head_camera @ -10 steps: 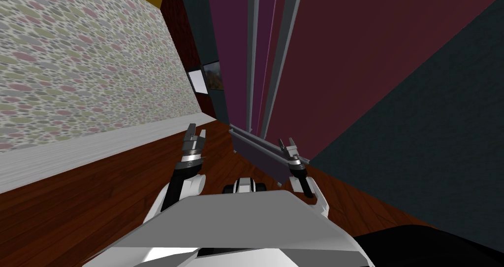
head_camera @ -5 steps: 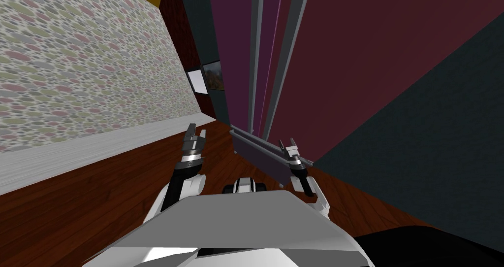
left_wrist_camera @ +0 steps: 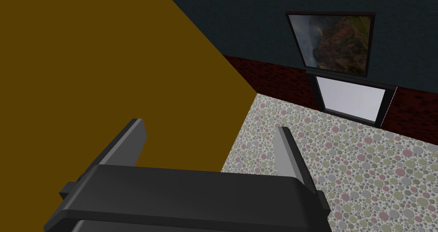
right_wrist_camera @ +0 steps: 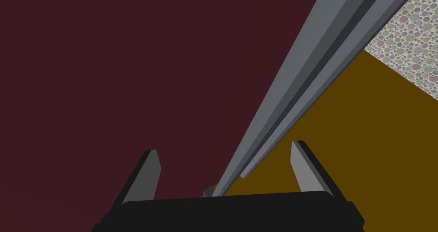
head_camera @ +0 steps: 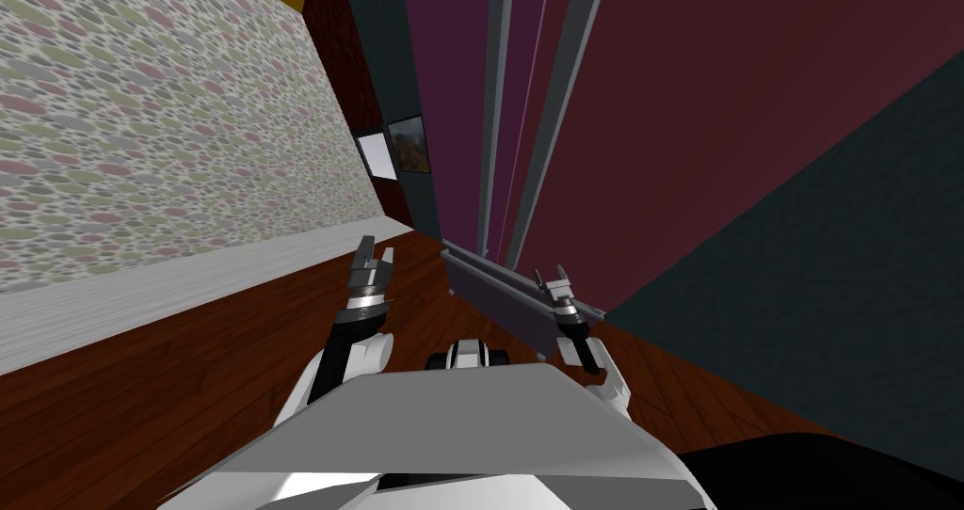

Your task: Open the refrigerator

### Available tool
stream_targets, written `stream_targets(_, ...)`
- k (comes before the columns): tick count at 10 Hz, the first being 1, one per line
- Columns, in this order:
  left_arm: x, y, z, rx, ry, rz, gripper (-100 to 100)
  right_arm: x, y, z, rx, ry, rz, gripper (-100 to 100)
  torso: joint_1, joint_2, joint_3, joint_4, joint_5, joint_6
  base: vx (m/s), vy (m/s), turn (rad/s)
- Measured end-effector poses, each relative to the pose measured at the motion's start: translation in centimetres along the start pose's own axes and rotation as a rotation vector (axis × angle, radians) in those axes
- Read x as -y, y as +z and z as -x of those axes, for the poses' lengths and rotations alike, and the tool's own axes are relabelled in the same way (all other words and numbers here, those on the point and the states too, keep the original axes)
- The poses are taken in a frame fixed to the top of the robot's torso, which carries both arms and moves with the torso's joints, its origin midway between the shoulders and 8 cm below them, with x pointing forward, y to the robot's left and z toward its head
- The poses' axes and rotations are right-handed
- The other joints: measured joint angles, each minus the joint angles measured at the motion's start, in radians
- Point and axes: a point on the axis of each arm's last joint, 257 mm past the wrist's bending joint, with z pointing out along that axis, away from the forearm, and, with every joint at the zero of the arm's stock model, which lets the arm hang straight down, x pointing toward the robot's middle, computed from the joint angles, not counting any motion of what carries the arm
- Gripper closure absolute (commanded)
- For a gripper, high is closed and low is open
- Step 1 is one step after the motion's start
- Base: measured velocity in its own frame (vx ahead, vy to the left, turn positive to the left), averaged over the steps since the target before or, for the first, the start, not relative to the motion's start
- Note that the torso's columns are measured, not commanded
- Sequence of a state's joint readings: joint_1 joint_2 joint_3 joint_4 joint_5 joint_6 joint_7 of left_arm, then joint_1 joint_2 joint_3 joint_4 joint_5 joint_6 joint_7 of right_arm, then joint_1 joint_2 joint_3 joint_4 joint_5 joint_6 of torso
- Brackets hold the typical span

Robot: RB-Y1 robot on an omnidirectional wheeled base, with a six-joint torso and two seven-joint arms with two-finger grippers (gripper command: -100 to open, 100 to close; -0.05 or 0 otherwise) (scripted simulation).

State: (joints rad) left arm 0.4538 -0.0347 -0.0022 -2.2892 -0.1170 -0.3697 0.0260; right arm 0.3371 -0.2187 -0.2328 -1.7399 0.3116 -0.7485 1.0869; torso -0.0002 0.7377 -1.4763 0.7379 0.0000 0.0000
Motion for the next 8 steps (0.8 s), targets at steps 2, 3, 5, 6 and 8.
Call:
stream_targets(2, 0.0, 0.0, 0.0, 0.0, 0.0, 0.0, 0, 0.4, -0.1, -0.6, -0.009, -0.059, -0.001, -100, 0.0, 0.0, 0.0, 0.0, 0.0, 0.0, 0.039, 0.044, -0.015)
stream_targets(3, 0.0, 0.0, 0.0, 0.0, 0.0, 0.0, 0, 0.6, -0.3, -1.0, -0.016, -0.093, -0.002, -100, 0.0, 0.0, 0.0, 0.0, 0.0, 0.0, 0.027, 0.043, -0.011)
stream_targets(5, 0.0, 0.0, 0.0, 0.0, 0.0, 0.0, 0, 0.9, -0.3, -1.6, -0.025, -0.15, -0.004, -100, 0.0, 0.0, 0.0, 0.0, 0.0, 0.0, 0.031, 0.042, -0.016)
stream_targets(6, 0.0, 0.0, 0.0, 0.0, 0.0, 0.0, 0, 1.1, -0.5, -1.9, -0.029, -0.175, -0.004, -100, 0.0, 0.001, 0.0, 0.0, 0.0, 0.0, 0.038, 0.041, -0.018)
stream_targets(8, 0.0, 0.0, 0.0, 0.0, 0.0, 0.0, 0, 1.4, -0.7, -2.5, -0.04, -0.231, -0.006, -100, 0.0, 0.0, 0.0, 0.0, 0.0, 0.0, 0.032, 0.035, -0.016)
